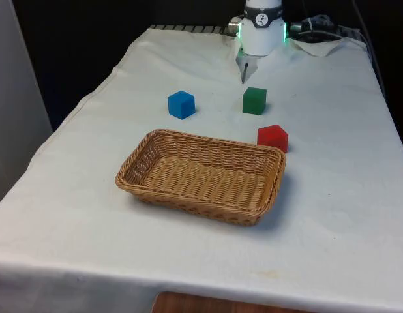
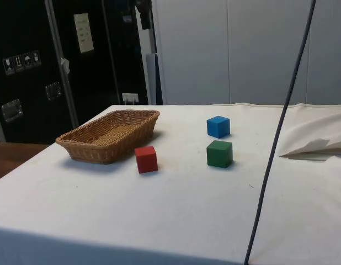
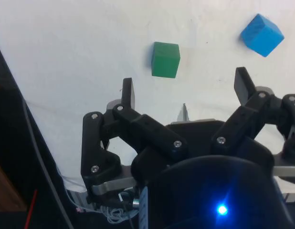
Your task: Pick up the blue cube and place it into the basket.
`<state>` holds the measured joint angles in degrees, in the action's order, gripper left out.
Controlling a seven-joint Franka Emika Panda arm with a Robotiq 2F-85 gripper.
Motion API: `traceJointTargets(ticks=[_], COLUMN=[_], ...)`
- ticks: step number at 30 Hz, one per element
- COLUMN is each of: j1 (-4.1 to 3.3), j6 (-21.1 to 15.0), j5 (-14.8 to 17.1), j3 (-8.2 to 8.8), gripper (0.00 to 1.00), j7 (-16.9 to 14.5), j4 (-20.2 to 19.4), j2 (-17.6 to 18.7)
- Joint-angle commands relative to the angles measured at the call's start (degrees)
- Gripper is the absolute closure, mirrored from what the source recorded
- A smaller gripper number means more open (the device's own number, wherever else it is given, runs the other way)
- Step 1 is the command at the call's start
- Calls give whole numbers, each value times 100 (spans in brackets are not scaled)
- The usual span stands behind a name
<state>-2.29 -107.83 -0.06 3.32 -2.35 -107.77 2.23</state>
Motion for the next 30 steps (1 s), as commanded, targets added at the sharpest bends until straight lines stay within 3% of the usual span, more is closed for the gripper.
traceJointTargets(ticks=[1, 30], j1=[6, 74], j6=[0, -52], j5=[-6, -155], j3=[6, 69], gripper=[0, 0], j7=[29, 481], j4=[-52, -544], j2=[-52, -481])
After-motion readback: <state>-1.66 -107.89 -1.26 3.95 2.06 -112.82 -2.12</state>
